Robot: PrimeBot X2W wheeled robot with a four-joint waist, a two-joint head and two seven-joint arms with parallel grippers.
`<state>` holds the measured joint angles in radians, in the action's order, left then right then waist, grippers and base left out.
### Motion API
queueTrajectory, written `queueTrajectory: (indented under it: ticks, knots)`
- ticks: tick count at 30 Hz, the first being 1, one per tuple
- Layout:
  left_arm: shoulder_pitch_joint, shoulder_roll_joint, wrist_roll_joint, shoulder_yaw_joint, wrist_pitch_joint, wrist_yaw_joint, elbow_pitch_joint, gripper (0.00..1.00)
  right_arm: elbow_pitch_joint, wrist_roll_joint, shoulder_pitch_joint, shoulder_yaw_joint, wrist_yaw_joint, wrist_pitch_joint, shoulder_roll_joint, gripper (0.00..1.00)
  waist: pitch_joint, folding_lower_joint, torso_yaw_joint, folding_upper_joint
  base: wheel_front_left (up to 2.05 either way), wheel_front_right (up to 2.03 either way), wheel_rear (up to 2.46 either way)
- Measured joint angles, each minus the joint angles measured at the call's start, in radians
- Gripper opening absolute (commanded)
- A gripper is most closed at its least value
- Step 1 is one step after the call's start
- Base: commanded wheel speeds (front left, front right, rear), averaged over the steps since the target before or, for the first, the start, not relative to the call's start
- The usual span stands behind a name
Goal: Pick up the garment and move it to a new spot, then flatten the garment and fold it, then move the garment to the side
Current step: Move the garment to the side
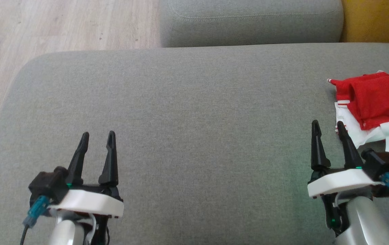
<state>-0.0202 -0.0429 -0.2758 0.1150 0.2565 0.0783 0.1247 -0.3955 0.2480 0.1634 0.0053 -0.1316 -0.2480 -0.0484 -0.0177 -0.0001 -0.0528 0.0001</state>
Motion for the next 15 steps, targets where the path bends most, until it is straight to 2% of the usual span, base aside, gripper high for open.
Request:
queueTrajectory:
  ticks: [15]
  knots:
    - [0.000,0.000,-0.040,-0.001,0.000,-0.010,0.036,1.00,0.018,-0.048,0.000,-0.002,0.000,0.000,0.000,1.00,0.009,0.0000,0.009,0.0000,0.00,0.00,0.00]
